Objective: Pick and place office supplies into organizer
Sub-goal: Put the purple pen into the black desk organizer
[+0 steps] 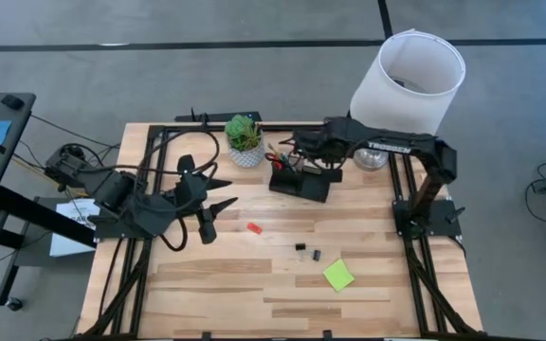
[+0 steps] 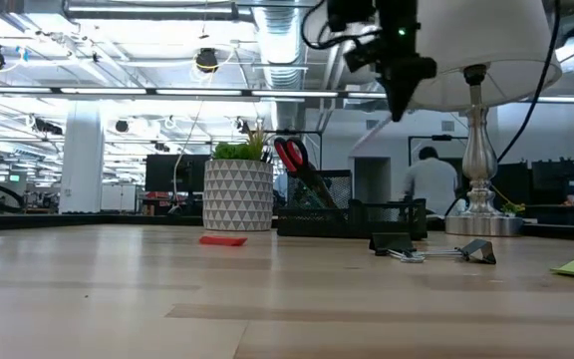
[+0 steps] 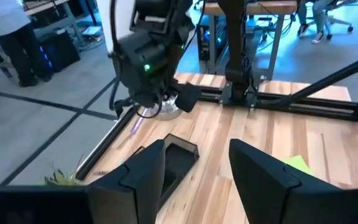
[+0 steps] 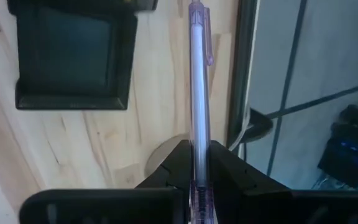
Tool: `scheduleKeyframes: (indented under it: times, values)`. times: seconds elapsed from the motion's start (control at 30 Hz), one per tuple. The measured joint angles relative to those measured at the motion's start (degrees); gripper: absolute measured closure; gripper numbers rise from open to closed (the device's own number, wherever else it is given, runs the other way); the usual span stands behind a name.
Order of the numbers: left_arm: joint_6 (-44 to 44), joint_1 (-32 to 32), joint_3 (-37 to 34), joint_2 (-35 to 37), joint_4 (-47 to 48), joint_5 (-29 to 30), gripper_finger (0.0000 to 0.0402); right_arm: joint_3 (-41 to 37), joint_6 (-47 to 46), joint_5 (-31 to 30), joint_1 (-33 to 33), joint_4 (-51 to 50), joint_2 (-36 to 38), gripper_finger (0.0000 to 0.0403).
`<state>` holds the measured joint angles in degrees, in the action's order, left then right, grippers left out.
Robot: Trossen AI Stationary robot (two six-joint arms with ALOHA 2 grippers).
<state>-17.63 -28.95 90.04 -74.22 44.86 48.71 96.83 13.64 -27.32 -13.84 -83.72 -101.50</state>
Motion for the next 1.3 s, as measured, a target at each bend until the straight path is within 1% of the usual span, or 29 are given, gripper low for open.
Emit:
scheduleKeyframes:
  times: [0.1,0.2,0.27,0.33,0.43,0.53,0.63,0.9,1.07,1.2,1.3]
  values:
    - [-2.05,0.00,-0.06,-0.09,2.12,-0.02,0.0229,5.48,1.36,-0.21,0.72,-2.67,-3.16,0.0372]
    - [-2.97,0.00,-0.37,-0.09,2.73,-0.01,0.0229,10.18,4.78,-0.50,2.14,-6.70,-6.48,0.0372]
    - [-3.04,0.00,-0.39,-0.09,2.89,-0.02,0.0229,11.80,7.95,-1.63,3.69,-5.92,-8.64,0.0372]
    - [-3.05,0.00,-0.39,-0.09,2.88,-0.02,0.0229,12.51,12.43,-2.74,5.08,-6.57,-10.61,0.0372]
    - [-3.04,0.00,-0.39,-0.09,2.92,-0.04,0.0229,12.81,18.41,-10.00,7.29,-6.33,-13.86,0.0372]
    - [-3.04,0.00,-0.39,-0.09,3.04,-0.04,0.0229,12.74,22.08,-13.48,8.44,-6.28,-15.75,0.0372]
    - [-3.04,0.00,-0.39,-0.09,3.41,-0.04,0.0229,12.75,24.31,-15.20,8.56,-6.32,-16.77,0.0371]
    - [-2.73,0.00,-0.42,-0.06,3.91,-0.07,0.0229,12.71,34.35,-15.23,8.60,-6.15,-17.02,0.0366]
    - [-2.49,0.00,-0.42,-0.06,3.91,-0.09,0.0229,12.71,33.86,-16.32,8.60,-3.98,-17.02,0.0350]
    - [-2.41,0.00,-0.42,-0.06,4.37,-0.34,0.0229,12.71,30.21,-16.31,8.58,0.18,-17.02,0.0343]
    - [-2.42,0.00,-0.42,-0.06,4.36,-1.60,0.0229,12.71,29.87,-16.23,8.60,-0.09,-17.02,0.0337]
